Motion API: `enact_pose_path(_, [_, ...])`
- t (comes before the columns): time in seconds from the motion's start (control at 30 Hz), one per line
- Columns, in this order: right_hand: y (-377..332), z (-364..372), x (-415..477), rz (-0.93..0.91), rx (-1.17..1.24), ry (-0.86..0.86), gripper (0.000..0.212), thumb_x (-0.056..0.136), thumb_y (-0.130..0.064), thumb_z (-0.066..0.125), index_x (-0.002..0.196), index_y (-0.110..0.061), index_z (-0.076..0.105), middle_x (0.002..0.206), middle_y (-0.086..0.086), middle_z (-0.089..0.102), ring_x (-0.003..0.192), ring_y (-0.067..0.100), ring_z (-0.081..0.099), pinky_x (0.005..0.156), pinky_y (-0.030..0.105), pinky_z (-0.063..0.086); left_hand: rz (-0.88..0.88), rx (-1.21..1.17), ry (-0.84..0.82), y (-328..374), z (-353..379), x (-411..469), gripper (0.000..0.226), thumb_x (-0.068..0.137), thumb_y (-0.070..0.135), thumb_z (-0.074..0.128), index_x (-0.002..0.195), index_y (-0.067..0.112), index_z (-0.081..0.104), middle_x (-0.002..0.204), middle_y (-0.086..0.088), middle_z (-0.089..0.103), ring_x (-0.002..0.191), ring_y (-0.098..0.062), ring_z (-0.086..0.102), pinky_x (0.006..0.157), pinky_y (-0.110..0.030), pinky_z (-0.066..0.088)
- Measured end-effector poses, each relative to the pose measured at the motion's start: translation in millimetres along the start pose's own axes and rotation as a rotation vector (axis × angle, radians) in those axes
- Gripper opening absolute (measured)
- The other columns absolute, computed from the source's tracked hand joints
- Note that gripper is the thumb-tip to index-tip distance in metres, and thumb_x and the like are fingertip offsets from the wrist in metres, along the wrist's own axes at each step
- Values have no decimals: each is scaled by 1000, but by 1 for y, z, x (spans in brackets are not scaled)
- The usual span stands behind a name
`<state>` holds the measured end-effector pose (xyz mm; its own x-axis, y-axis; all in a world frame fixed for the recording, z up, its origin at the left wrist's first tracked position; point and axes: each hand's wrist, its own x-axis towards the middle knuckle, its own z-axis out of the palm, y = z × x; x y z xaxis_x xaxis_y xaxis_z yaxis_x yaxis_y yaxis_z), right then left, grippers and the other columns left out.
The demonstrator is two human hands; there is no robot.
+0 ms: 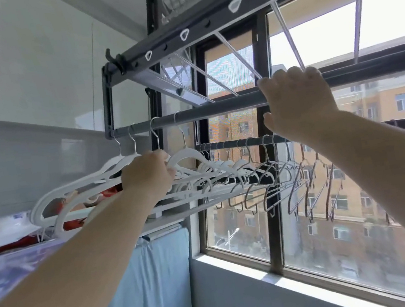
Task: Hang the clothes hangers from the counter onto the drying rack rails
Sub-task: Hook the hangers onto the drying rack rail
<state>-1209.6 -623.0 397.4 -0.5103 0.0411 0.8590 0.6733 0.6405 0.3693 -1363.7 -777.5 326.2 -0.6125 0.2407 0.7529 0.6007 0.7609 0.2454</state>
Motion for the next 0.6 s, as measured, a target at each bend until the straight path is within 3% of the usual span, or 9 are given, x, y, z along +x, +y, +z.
enact_pose_path(0.1, [-8, 6, -6, -28, 65, 85, 42, 88, -14, 49, 128, -5, 42, 130, 16, 44, 123, 33, 38, 104, 42, 26, 76, -46, 107, 0, -1, -1, 39, 90, 28, 53, 126, 13, 50, 125, -4, 54, 114, -23, 49, 87, -36, 40])
enact_pose_path(0.17, [-9, 14, -13, -65, 130, 283, 33, 73, -4, 61, 106, 0, 60, 114, 20, 58, 114, 38, 50, 101, 47, 36, 144, -69, 175, 2, -2, -9, 39, 89, 25, 53, 126, 11, 50, 126, -5, 54, 116, -24, 48, 90, -35, 39])
enact_pose_path(0.23, [-7, 21, -19, -97, 135, 428, 22, 68, -5, 57, 87, -2, 67, 99, 16, 65, 104, 37, 59, 96, 45, 42, 186, -114, 213, 4, -2, -21, 40, 89, 23, 54, 127, 11, 50, 126, -7, 56, 116, -26, 50, 92, -37, 39])
enact_pose_path(0.33, [-4, 27, -30, -134, 107, 388, 30, 68, -14, 42, 79, -6, 69, 94, 12, 67, 99, 33, 61, 94, 39, 32, 240, -148, 216, 6, -2, -44, 36, 88, 19, 55, 122, 9, 55, 118, -11, 62, 111, -29, 54, 91, -39, 40])
enact_pose_path(0.47, [8, 31, -53, -134, 146, 308, 14, 63, -8, 62, 75, -5, 70, 87, 12, 69, 91, 34, 64, 85, 36, 28, 216, -254, 164, 12, 1, -74, 20, 87, 17, 55, 102, 10, 67, 97, -7, 70, 94, -29, 63, 78, -33, 45])
enact_pose_path(0.53, [18, 30, -74, -119, 197, 239, 18, 58, -7, 75, 75, -5, 71, 83, 11, 69, 86, 33, 65, 84, 37, 38, 153, -285, 43, 19, 5, -89, 17, 89, 21, 53, 100, 18, 66, 94, 1, 70, 93, -24, 63, 77, -30, 44])
enact_pose_path(0.6, [36, 23, -103, -124, 205, 107, 19, 64, -10, 73, 83, -5, 70, 84, 9, 70, 86, 30, 65, 81, 36, 49, 128, -318, -73, 34, 9, -104, 15, 89, 26, 52, 97, 22, 65, 91, 5, 69, 91, -20, 63, 77, -28, 45])
